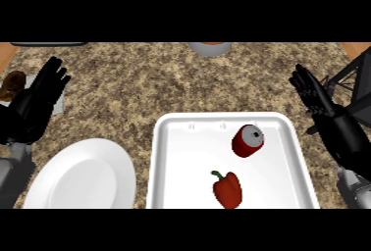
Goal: Pick the bell pepper from the tray and place it in the tiered shelf
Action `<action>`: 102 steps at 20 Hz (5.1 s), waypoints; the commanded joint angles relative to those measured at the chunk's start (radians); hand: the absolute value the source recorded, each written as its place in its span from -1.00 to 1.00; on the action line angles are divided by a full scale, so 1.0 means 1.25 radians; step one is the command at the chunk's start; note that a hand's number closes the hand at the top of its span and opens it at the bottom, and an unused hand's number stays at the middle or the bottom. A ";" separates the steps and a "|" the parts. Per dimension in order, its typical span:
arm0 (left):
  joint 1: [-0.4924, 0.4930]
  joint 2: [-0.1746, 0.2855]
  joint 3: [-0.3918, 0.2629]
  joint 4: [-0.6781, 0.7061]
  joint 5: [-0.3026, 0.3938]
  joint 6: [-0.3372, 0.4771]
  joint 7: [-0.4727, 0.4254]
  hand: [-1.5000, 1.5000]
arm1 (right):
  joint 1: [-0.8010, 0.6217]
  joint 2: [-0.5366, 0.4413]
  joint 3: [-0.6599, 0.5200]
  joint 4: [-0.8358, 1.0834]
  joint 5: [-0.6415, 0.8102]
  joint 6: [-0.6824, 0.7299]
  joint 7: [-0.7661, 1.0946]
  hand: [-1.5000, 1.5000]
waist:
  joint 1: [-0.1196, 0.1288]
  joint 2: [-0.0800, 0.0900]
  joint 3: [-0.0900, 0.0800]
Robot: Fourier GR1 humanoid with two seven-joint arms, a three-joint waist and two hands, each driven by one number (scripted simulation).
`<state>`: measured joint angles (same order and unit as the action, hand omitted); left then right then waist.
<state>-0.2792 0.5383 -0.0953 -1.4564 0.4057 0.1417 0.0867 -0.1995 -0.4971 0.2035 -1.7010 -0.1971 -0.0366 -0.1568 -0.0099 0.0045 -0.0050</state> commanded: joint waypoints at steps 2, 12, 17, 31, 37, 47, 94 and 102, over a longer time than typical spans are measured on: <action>0.063 -0.020 0.006 0.062 -0.036 -0.012 -0.050 0.00 | 0.009 0.116 0.110 -0.071 0.136 -0.136 0.081 1.00 | 0.006 -0.004 0.003; 0.202 -0.013 0.002 0.076 -0.041 0.016 -0.028 0.00 | 0.158 0.259 0.248 0.023 0.605 -0.582 0.262 -1.00 | -0.006 -0.013 0.000; 0.217 0.007 0.024 0.065 -0.034 0.005 -0.024 0.00 | 0.242 0.371 0.410 0.018 0.892 -0.622 0.432 -1.00 | -0.008 -0.013 0.000; 0.234 -0.009 0.023 0.063 -0.038 0.005 -0.044 0.00 | 0.337 0.397 0.420 -0.020 1.341 -0.032 0.848 -1.00 | -0.010 -0.005 -0.004; 0.241 -0.002 0.021 0.052 -0.044 -0.011 -0.058 0.00 | 0.304 0.398 0.522 -0.126 1.361 0.278 1.027 -1.00 | 0.017 -0.004 0.000; 0.225 -0.020 0.018 0.079 -0.058 -0.026 -0.064 0.00 | 0.207 0.395 0.521 -0.148 1.277 0.438 1.139 -1.00 | 0.010 0.000 0.002; 0.228 -0.070 0.109 0.054 -0.124 -0.071 -0.005 0.00 | 0.203 0.232 0.191 -0.223 1.187 0.268 0.740 1.00 | -0.006 -0.005 0.005; 0.270 -0.109 0.090 0.026 -0.157 -0.049 -0.034 0.00 | 0.244 0.114 -0.156 -0.454 0.886 0.379 0.603 1.00 | -0.003 -0.006 0.004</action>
<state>0.0423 0.4284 0.0289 -1.4108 0.2321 0.0615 0.0581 0.0834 -0.3023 0.1750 -2.1427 1.0577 0.3724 0.6454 -0.0156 -0.0042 -0.0004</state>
